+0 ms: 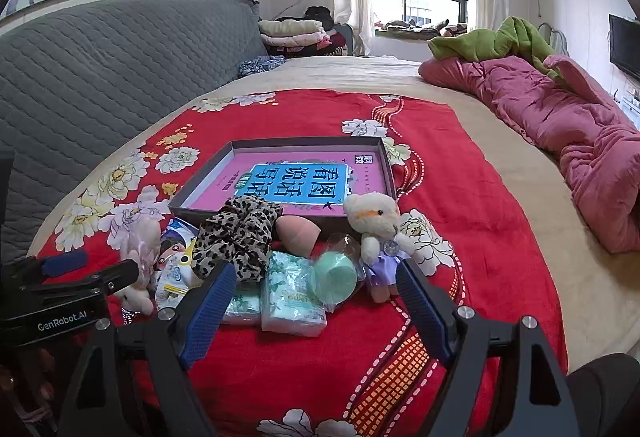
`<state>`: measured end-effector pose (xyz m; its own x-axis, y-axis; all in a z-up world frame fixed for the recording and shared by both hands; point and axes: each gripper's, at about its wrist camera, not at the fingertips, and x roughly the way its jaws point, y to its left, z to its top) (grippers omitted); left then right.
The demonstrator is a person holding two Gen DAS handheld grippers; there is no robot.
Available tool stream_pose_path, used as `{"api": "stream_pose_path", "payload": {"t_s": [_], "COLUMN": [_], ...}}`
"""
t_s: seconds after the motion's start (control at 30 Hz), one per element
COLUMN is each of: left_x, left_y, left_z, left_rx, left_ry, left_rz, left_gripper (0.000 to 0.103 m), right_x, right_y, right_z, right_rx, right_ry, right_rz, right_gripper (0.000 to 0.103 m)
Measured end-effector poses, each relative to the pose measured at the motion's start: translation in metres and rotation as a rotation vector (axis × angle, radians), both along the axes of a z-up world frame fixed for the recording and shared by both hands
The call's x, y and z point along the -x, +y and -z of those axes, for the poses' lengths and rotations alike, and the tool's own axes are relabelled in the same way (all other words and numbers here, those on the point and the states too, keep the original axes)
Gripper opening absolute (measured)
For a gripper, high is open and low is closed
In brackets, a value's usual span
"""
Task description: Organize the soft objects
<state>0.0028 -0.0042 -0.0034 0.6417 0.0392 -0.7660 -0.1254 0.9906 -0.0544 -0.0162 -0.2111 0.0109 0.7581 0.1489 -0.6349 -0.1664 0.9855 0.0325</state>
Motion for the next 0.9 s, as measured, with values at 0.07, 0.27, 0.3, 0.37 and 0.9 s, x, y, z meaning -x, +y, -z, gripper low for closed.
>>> {"api": "stream_pose_path", "payload": {"t_s": [0.07, 0.27, 0.3, 0.37, 0.9], "left_x": [0.0001, -0.0002, -0.0005, -0.001, -0.0028], "left_y": [-0.0011, -0.0012, -0.0015, -0.0013, 0.0038], "left_z": [0.0, 0.0004, 0.0004, 0.001, 0.0037], "left_rx": [-0.003, -0.009, -0.01, -0.011, -0.01], "left_ry": [-0.001, -0.002, -0.001, 0.0, 0.004], "left_rz": [0.001, 0.006, 0.007, 0.008, -0.005], "left_gripper": [0.083, 0.083, 0.083, 0.083, 0.083], "right_x": [-0.0006, -0.0006, -0.0006, -0.0008, -0.0029], "right_y": [0.0011, 0.0016, 0.0014, 0.0012, -0.001], "right_z": [-0.0003, -0.0008, -0.0007, -0.0008, 0.0008], "right_rx": [0.003, 0.004, 0.002, 0.004, -0.01], "right_ry": [0.002, 0.0, 0.001, 0.0, 0.008], "right_rz": [-0.002, -0.005, -0.007, -0.009, -0.003], "right_gripper": [0.081, 0.081, 0.081, 0.081, 0.081]}}
